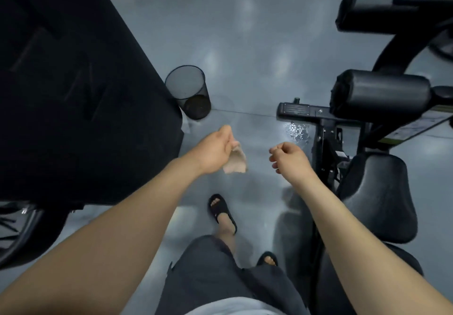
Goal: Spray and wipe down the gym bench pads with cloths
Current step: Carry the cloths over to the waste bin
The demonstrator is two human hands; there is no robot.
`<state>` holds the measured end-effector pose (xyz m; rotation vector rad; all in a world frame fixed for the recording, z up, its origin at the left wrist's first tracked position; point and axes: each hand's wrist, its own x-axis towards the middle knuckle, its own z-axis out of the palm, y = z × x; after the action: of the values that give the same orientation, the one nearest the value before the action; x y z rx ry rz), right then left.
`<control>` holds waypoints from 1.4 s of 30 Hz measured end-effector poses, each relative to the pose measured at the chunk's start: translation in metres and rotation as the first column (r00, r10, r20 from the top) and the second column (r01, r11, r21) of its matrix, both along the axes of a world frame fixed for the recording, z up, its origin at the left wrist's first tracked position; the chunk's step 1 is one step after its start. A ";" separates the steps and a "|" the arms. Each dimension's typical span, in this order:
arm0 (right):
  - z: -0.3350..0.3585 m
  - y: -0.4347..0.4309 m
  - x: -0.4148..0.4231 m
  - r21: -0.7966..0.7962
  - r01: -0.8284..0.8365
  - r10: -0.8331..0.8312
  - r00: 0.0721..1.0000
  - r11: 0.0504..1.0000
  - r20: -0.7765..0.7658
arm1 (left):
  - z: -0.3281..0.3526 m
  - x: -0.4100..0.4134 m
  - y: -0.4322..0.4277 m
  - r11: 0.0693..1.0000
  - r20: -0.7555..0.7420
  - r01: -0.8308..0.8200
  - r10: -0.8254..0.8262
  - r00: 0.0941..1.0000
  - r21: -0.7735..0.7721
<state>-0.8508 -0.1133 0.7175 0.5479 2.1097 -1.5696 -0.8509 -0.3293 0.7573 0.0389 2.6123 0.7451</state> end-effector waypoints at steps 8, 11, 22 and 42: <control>-0.009 -0.080 -0.141 0.095 -0.291 0.292 0.956 0.952 0.006 | 0.000 -0.140 -0.086 0.996 -0.039 0.083 -0.082 0.996 0.035; -0.002 -0.115 -0.193 0.124 -0.505 0.510 0.860 0.854 -0.014 | 0.020 -0.183 -0.118 0.985 -0.012 0.037 -0.035 0.999 0.171; 0.022 -0.238 -0.385 0.158 -0.599 0.619 0.764 0.785 -0.181 | 0.025 -0.355 -0.238 0.862 -0.134 -0.429 0.475 0.870 0.269; -0.101 -0.336 -0.736 -0.431 -0.533 0.675 0.667 0.728 0.315 | -0.125 -0.606 -0.273 0.530 0.290 -0.718 0.673 0.680 0.452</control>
<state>-1.5868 -0.4496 0.6164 0.0458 1.4262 -1.1754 -1.4568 -0.6019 0.6320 -0.9228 2.1858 1.7001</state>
